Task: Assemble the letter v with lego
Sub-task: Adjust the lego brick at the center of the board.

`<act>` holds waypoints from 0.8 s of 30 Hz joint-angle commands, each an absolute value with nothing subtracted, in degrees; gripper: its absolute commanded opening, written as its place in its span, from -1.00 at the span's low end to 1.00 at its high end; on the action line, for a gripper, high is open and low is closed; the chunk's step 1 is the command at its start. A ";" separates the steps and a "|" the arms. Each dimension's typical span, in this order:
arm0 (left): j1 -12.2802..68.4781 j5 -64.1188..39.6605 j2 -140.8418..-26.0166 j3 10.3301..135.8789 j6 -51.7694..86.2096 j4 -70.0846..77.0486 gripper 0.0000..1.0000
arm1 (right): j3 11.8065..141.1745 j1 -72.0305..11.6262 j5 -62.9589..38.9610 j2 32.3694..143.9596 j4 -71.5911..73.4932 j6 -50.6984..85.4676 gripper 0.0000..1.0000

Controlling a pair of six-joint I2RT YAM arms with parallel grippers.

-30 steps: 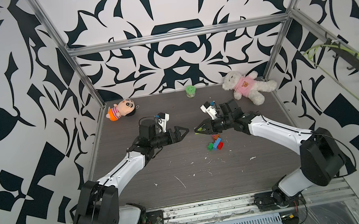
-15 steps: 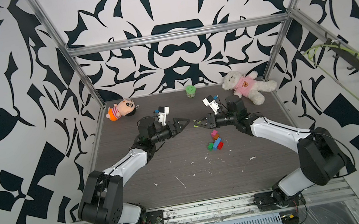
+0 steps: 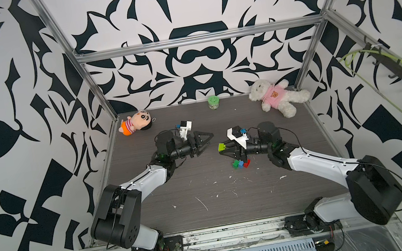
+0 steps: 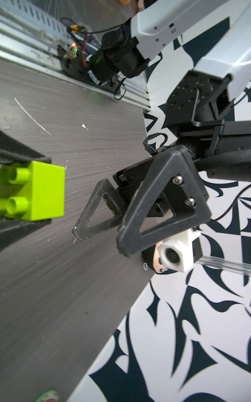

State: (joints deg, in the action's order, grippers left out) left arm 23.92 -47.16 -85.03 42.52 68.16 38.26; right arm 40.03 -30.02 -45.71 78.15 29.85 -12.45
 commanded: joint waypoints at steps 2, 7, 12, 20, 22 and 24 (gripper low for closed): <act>25.66 -49.39 -83.18 41.88 67.84 36.81 0.56 | 40.39 -29.25 -49.93 80.81 46.56 -16.62 -1.00; 28.35 -50.18 -86.04 42.10 71.47 44.20 0.50 | 42.41 -28.94 -51.96 84.56 51.92 -12.53 -1.00; 28.56 -50.23 -86.73 41.84 71.41 44.72 0.25 | 42.48 -28.59 -53.08 86.20 56.72 -8.77 -1.00; 28.65 -49.59 -86.53 41.51 70.12 43.03 -0.29 | 44.13 -28.52 -54.88 87.54 54.15 -8.35 -1.00; 28.48 -49.55 -86.41 41.94 68.55 41.17 -0.49 | 45.77 -28.57 -55.50 87.07 47.87 -9.27 -0.85; 28.01 -49.36 -85.78 43.24 64.82 34.91 -0.67 | 46.49 -28.56 -54.76 86.00 41.88 -10.71 -0.43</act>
State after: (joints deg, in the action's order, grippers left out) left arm 28.40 -49.06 -86.21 42.65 71.68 41.76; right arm 42.92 -28.58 -53.19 88.42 47.55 -11.42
